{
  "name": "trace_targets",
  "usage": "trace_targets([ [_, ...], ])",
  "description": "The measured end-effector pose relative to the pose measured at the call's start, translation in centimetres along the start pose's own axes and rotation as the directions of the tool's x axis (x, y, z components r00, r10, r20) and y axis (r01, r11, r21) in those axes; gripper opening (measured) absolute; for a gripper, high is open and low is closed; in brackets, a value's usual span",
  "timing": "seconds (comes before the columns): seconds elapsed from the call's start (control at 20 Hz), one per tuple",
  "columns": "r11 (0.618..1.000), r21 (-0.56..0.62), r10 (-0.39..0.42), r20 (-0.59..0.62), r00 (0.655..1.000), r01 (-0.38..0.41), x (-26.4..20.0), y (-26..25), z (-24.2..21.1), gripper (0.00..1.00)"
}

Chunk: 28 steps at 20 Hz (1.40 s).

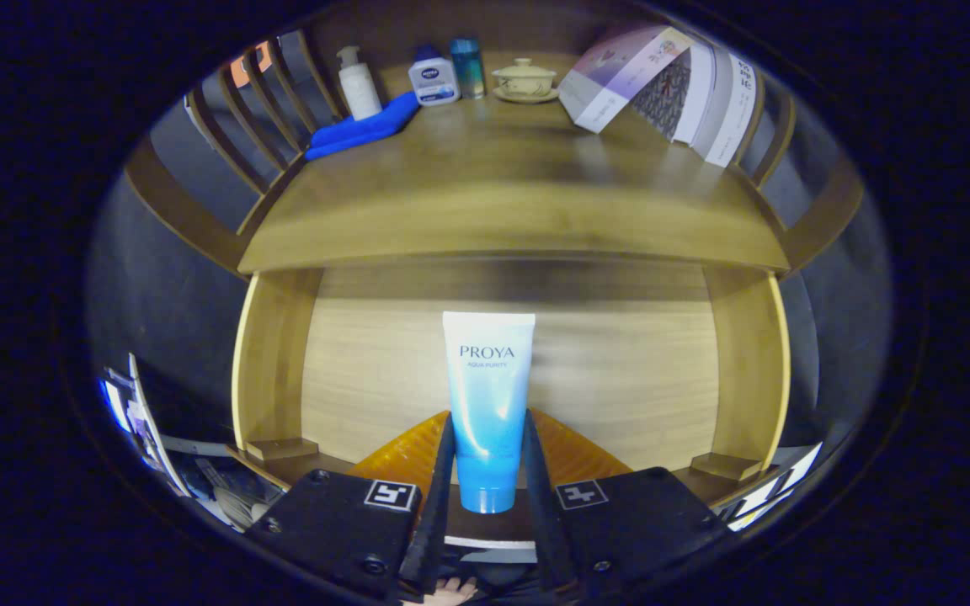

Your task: Pull open the drawer, take out the items inside it, and place them on the countertop above the cabinet.

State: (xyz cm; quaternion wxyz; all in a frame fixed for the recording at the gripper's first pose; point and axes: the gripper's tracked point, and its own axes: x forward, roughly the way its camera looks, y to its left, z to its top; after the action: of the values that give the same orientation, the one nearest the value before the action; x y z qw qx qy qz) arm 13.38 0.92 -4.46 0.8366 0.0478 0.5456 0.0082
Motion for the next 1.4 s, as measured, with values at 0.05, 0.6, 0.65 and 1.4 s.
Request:
trace_targets([
  [0.05, 1.000, 0.000, 0.000, 0.008, 1.000, 0.000, -0.7, 0.0, 0.5, 0.46],
  [0.6, 1.000, 0.014, -0.022, 0.078, 0.997, 0.021, -3.8, 1.1, 9.9, 0.46],
  [0.65, 1.000, 0.009, -0.030, 0.080, 0.996, 0.029, -3.7, 1.0, 10.7, 0.47],
  [1.4, 0.997, 0.058, -0.057, 0.024, 0.998, 0.056, 3.2, -0.2, 16.9, 0.47],
])
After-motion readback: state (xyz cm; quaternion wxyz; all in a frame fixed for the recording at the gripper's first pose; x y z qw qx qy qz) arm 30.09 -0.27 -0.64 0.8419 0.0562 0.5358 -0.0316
